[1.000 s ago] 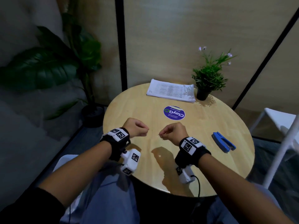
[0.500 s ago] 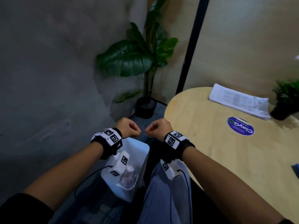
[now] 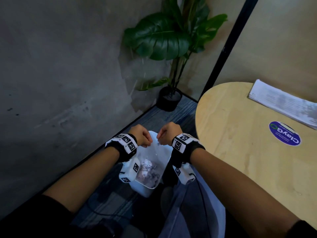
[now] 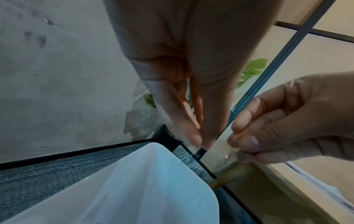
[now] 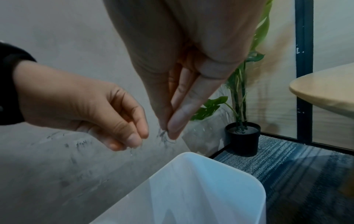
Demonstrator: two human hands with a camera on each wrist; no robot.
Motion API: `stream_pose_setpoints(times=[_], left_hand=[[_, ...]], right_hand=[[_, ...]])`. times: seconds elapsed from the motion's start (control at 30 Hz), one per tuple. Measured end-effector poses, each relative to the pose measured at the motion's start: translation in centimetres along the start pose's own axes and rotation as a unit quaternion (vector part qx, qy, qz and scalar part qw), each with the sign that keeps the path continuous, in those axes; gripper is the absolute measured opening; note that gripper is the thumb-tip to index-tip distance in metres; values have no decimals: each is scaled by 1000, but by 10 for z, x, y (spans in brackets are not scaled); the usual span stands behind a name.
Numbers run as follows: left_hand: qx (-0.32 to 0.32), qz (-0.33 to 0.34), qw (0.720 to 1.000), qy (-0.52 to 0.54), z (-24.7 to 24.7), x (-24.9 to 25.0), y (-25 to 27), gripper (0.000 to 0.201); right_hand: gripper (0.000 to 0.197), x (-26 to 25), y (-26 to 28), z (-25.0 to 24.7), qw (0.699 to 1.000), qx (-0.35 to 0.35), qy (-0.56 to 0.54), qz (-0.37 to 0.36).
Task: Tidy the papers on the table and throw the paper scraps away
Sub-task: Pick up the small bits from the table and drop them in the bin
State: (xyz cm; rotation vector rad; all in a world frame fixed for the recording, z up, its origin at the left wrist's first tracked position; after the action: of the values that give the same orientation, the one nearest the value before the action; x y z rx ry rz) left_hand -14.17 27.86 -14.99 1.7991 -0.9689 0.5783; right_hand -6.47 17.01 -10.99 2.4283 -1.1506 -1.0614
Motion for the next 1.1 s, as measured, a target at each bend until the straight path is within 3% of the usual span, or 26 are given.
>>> stream_pose_setpoints(times=[0.2,0.33,0.63,0.77,0.9,1.03,1.1], left_hand=[[4,-13,1000,-14,-2,-4,1,24],[12,0,998,-56,-3,2,3,13],[24,-6,995,-99,-5,15,8,28],[25,-3,994,-102,-5,19,9,13],[22,-13,994,-103,-5,17,11,13],[30,-23,996,-84,-4,17,12,24],[31,-24,996,-83,-4,18,13,18]], right_hand=[[14,-2,-7,8,1000,-19,-5,12],[22,-6,-7,15,1000,-22,5,-9],[20,-10,-2,8,1000,-2,25,-11],[21,-6,-2,9,1000,5,3,-13],[25,-3,-1,6,1000,-3,-16,1],[6,-7,2,2,999,25,-37,-7],[15,-10,3,2,999,20,-26,-17]])
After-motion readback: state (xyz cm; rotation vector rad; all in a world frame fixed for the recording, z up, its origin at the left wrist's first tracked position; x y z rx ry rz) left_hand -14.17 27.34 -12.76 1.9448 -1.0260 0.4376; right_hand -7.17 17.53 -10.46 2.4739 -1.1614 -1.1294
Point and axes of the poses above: each hand's wrist, its own y-axis away from the middle knuckle, its own z-axis out of the palm, x = y × z, the point moved 7 cm from there along -y, towards the middle knuckle, and after that the axes turned 12 degrees about -x, right-handed, at the moved point
